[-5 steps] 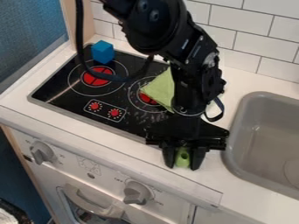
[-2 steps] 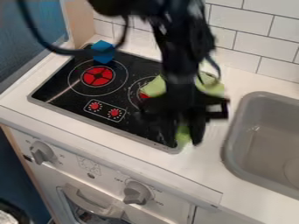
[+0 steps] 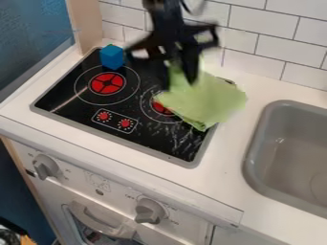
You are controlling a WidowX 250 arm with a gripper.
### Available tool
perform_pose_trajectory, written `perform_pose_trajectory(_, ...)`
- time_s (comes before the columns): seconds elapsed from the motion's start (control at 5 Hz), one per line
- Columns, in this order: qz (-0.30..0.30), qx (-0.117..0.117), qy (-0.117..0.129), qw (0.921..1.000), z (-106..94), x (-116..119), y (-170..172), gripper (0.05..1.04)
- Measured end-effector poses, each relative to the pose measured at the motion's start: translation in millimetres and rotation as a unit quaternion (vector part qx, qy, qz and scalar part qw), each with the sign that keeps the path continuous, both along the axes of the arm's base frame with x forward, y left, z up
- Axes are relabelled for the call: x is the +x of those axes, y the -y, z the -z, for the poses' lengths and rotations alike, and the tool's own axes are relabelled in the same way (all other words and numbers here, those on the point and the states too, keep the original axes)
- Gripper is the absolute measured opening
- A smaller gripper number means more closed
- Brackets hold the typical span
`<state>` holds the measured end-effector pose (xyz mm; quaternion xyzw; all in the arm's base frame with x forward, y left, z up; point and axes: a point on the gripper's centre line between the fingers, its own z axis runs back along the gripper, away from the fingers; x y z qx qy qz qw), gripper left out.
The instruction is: Moved the green spatula to the left side of stove
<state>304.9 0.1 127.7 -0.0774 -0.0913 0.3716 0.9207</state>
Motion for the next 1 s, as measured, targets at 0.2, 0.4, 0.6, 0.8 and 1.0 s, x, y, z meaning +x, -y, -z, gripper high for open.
perform_pose_trajectory(0.2,-0.137,-0.016,-0.004,0.9905,2.9,27,-60,0.436)
perform_pose_trajectory(0.4,-0.247,-0.003,-0.019,0.9688,15.3,30,-107,0.436)
perform_pose_trajectory(0.6,-0.371,-0.006,-0.028,0.9283,34.8,16,-157,0.436)
perform_pose_trajectory(0.8,-0.478,-0.018,-0.038,0.8775,50.0,5,-173,0.436)
perform_pose_trajectory(1.0,-0.493,-0.017,-0.058,0.8677,75.1,4,-175,0.436)
